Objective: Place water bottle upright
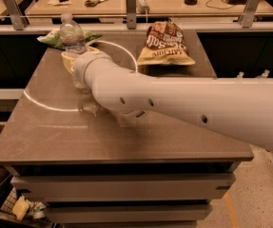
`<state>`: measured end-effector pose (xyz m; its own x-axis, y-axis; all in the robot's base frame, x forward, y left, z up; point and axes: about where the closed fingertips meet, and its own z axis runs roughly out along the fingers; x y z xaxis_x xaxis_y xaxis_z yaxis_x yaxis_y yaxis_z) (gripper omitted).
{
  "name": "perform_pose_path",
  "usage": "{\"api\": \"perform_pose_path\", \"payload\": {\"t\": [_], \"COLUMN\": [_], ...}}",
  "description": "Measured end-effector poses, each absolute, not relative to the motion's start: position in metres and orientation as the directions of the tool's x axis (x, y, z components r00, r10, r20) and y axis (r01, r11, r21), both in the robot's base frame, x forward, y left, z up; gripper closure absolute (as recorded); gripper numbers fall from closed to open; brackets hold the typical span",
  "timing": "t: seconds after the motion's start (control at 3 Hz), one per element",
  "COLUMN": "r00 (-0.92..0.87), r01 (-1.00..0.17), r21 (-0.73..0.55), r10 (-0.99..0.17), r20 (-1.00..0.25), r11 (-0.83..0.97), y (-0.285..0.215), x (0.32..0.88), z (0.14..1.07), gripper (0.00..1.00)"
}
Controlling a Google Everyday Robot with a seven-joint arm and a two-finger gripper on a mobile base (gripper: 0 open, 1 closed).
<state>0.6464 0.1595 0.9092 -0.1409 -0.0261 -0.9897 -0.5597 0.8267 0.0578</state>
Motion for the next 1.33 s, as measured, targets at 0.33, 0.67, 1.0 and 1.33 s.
{"api": "perform_pose_path", "payload": {"t": [0.33, 0.67, 1.0, 1.33], "r00": [-0.154, -0.165, -0.173, -0.174], "r01": [-0.557, -0.545, -0.532, -0.532], "r21": [0.071, 0.086, 0.097, 0.097], "r10": [-0.019, -0.006, 0.004, 0.004], "r20": [-0.988, -0.986, -0.985, -0.985], "r11": [0.828, 0.834, 0.841, 0.841], "y": [0.164, 0.17, 0.176, 0.176], "x": [0.649, 0.648, 0.644, 0.644], "z": [0.903, 0.897, 0.892, 0.895], "gripper": [1.0, 1.0, 1.0, 1.0]}}
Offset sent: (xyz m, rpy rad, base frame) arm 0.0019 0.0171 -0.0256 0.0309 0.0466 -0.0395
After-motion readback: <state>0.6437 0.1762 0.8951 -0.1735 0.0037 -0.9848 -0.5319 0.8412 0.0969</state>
